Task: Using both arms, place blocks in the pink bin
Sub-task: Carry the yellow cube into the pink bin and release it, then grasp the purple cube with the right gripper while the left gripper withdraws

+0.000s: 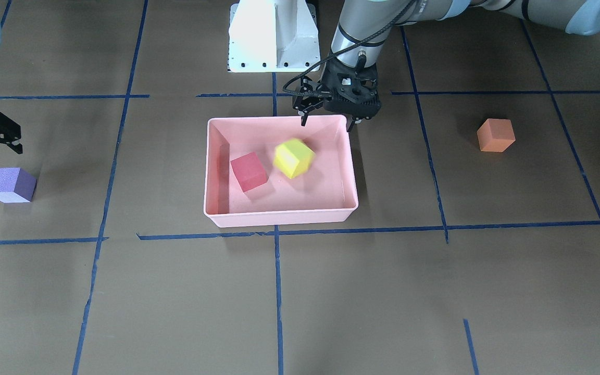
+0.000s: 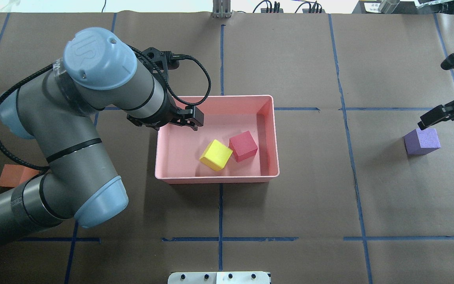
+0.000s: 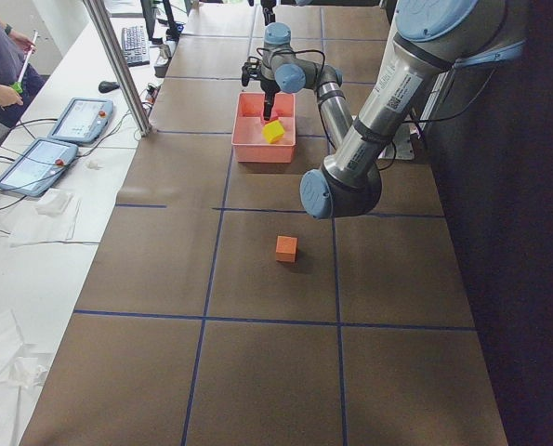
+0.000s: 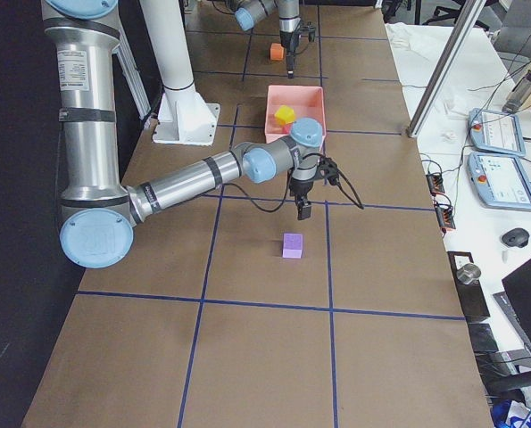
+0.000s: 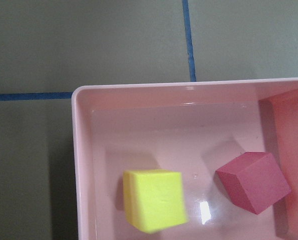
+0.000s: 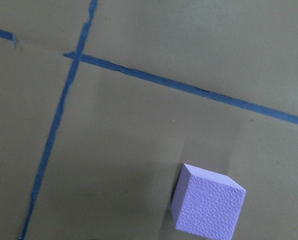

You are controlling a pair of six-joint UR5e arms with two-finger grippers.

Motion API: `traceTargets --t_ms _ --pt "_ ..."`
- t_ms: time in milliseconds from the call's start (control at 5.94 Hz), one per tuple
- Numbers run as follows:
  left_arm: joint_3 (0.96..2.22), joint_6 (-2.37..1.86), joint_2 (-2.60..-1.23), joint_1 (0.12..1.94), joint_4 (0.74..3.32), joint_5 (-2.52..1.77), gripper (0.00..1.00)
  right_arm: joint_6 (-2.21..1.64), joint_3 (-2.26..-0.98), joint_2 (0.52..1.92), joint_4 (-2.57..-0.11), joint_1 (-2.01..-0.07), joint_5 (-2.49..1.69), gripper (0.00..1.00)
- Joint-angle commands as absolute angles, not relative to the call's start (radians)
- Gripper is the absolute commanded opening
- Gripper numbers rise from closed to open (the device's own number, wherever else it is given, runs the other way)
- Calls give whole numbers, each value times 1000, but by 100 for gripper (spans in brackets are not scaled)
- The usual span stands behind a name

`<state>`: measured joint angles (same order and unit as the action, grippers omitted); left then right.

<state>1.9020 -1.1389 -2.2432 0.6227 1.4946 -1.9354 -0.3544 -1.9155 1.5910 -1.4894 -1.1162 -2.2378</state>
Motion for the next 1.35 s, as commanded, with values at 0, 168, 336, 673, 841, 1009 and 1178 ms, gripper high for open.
traceTargets --t_ms 0,168,336,673,841,1009,1178 --pt "1904 -1143 -2241 615 1493 -1925 100 -502 -1843 1649 -1336 -1114 -2221 100" --pt "1905 -1143 -2241 615 1493 -1925 100 -581 -1775 1648 -1224 -1089 -2192 100" --pt "1907 -1143 -2241 614 1493 -1925 100 -639 -1747 1641 -1197 -1036 -2148 100" --pt "1907 -1143 -2238 615 1493 -1925 100 -634 -1706 1635 -1197 -985 -2094 100" --pt "1908 -1143 -2238 615 1493 -1925 100 -623 -1666 1634 -1195 -964 -2091 100" --pt "1908 -1143 -2238 615 1493 -1925 100 -624 -1652 1620 -1196 -956 -2091 97" --pt "1908 -1143 -2235 615 1493 -1925 100 -620 -1646 1609 -1197 -954 -2094 47"
